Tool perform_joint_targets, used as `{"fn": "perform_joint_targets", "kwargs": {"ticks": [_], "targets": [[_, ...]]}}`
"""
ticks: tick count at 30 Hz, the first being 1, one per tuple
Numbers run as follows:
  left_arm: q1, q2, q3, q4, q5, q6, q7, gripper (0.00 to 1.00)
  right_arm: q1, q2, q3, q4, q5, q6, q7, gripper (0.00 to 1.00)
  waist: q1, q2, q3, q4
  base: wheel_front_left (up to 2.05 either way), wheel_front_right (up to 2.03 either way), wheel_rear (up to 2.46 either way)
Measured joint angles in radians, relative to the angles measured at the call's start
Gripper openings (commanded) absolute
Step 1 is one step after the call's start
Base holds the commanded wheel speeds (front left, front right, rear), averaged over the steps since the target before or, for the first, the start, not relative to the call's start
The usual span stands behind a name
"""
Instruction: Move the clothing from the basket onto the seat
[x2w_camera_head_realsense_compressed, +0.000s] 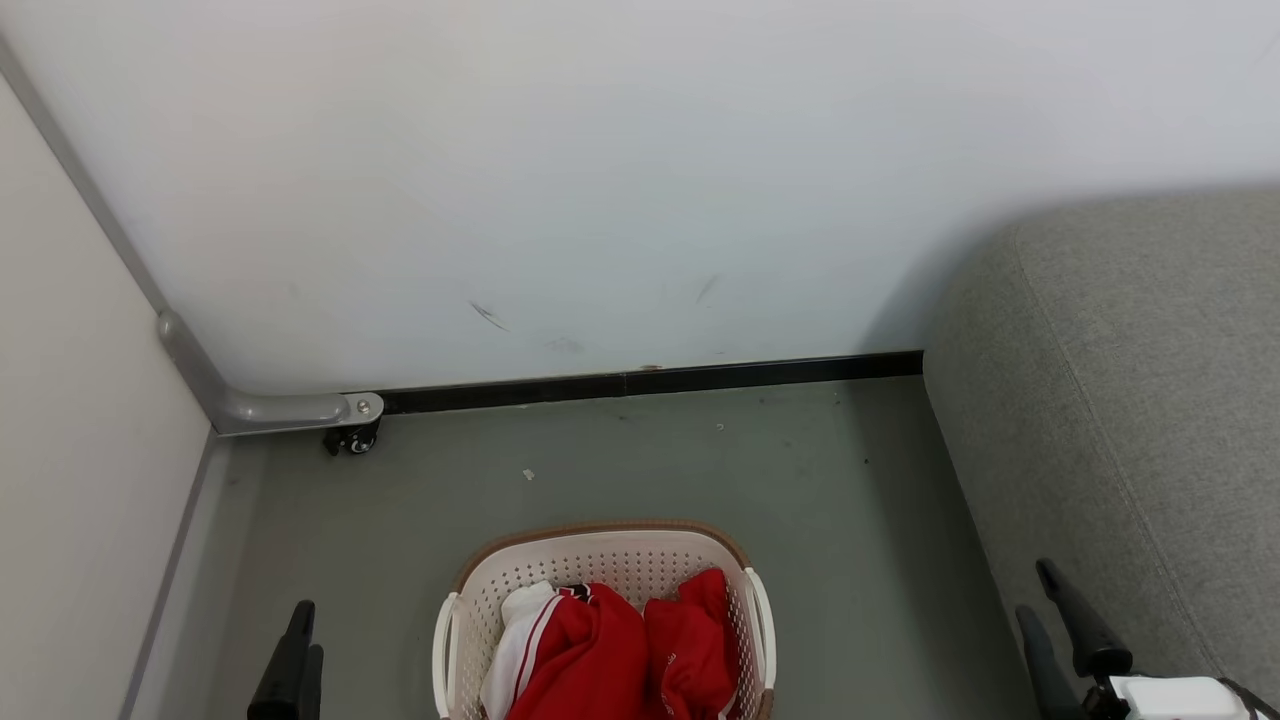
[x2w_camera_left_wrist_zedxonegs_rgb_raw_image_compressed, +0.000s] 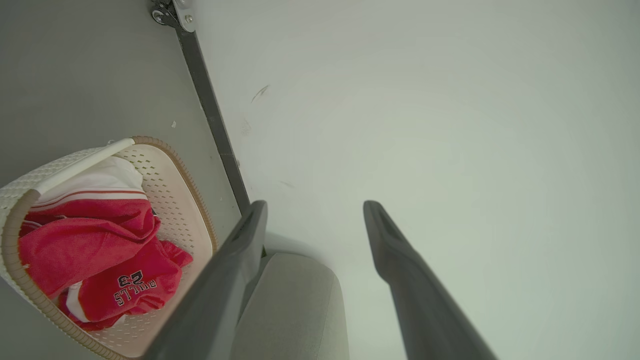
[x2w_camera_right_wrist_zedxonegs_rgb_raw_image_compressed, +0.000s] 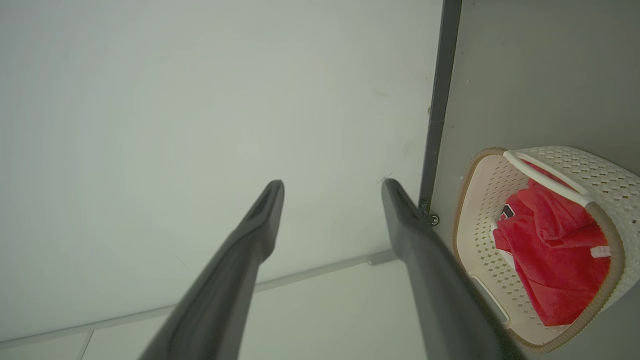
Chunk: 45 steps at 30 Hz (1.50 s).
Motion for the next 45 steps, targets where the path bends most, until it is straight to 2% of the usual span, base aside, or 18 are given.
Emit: {"fn": "perform_joint_targets", "kwargs": {"ticks": [6, 13, 18, 28, 34, 41, 45], "targets": [[-0.003, 0.001, -0.004, -0.016, 0.005, 0.000, -0.004, 1.00, -0.002, -0.001, 0.021, -0.012, -0.043, 0.000, -0.011, 1.00, 0.0000, 0.0000, 0.001, 0.001, 0.00, 0.00, 0.00], [-0.013, 0.017, -0.021, -0.045, 0.061, 0.000, -0.020, 1.00, -0.021, -0.009, 0.054, -0.020, -0.113, 0.000, -0.044, 1.00, 0.0009, 0.0000, 0.001, 0.004, 0.00, 0.00, 0.00], [-0.022, 0.027, -0.043, -0.072, 0.106, 0.000, -0.040, 1.00, -0.026, -0.013, 0.076, -0.021, -0.168, 0.000, -0.058, 1.00, 0.0043, 0.0000, 0.001, 0.006, 0.00, 0.00, 0.00], [-0.031, 0.072, -0.095, -0.099, 0.223, 0.000, -0.093, 1.00, -0.065, -0.026, 0.091, -0.021, -0.327, 0.000, -0.089, 1.00, 0.0135, 0.0001, 0.001, 0.008, 0.00, 0.00, 0.00], [-0.044, 0.093, -0.126, -0.114, 0.306, 0.000, -0.113, 1.00, -0.068, -0.022, 0.087, -0.027, -0.432, 0.000, -0.108, 1.00, 0.0168, 0.0001, 0.000, 0.008, 0.00, 0.00, 0.00], [-0.046, 0.122, -0.157, -0.126, 0.420, 0.000, -0.132, 1.00, -0.087, -0.020, 0.098, -0.046, -0.573, 0.000, -0.127, 1.00, 0.0172, 0.0000, 0.002, 0.010, 0.00, 0.00, 0.00], [-0.066, 0.127, -0.156, -0.145, 0.498, 0.000, -0.146, 1.00, -0.087, -0.019, 0.103, -0.057, -0.650, 0.001, -0.139, 1.00, 0.0147, 0.0000, 0.006, 0.011, 0.00, 0.00, 0.00]]}}
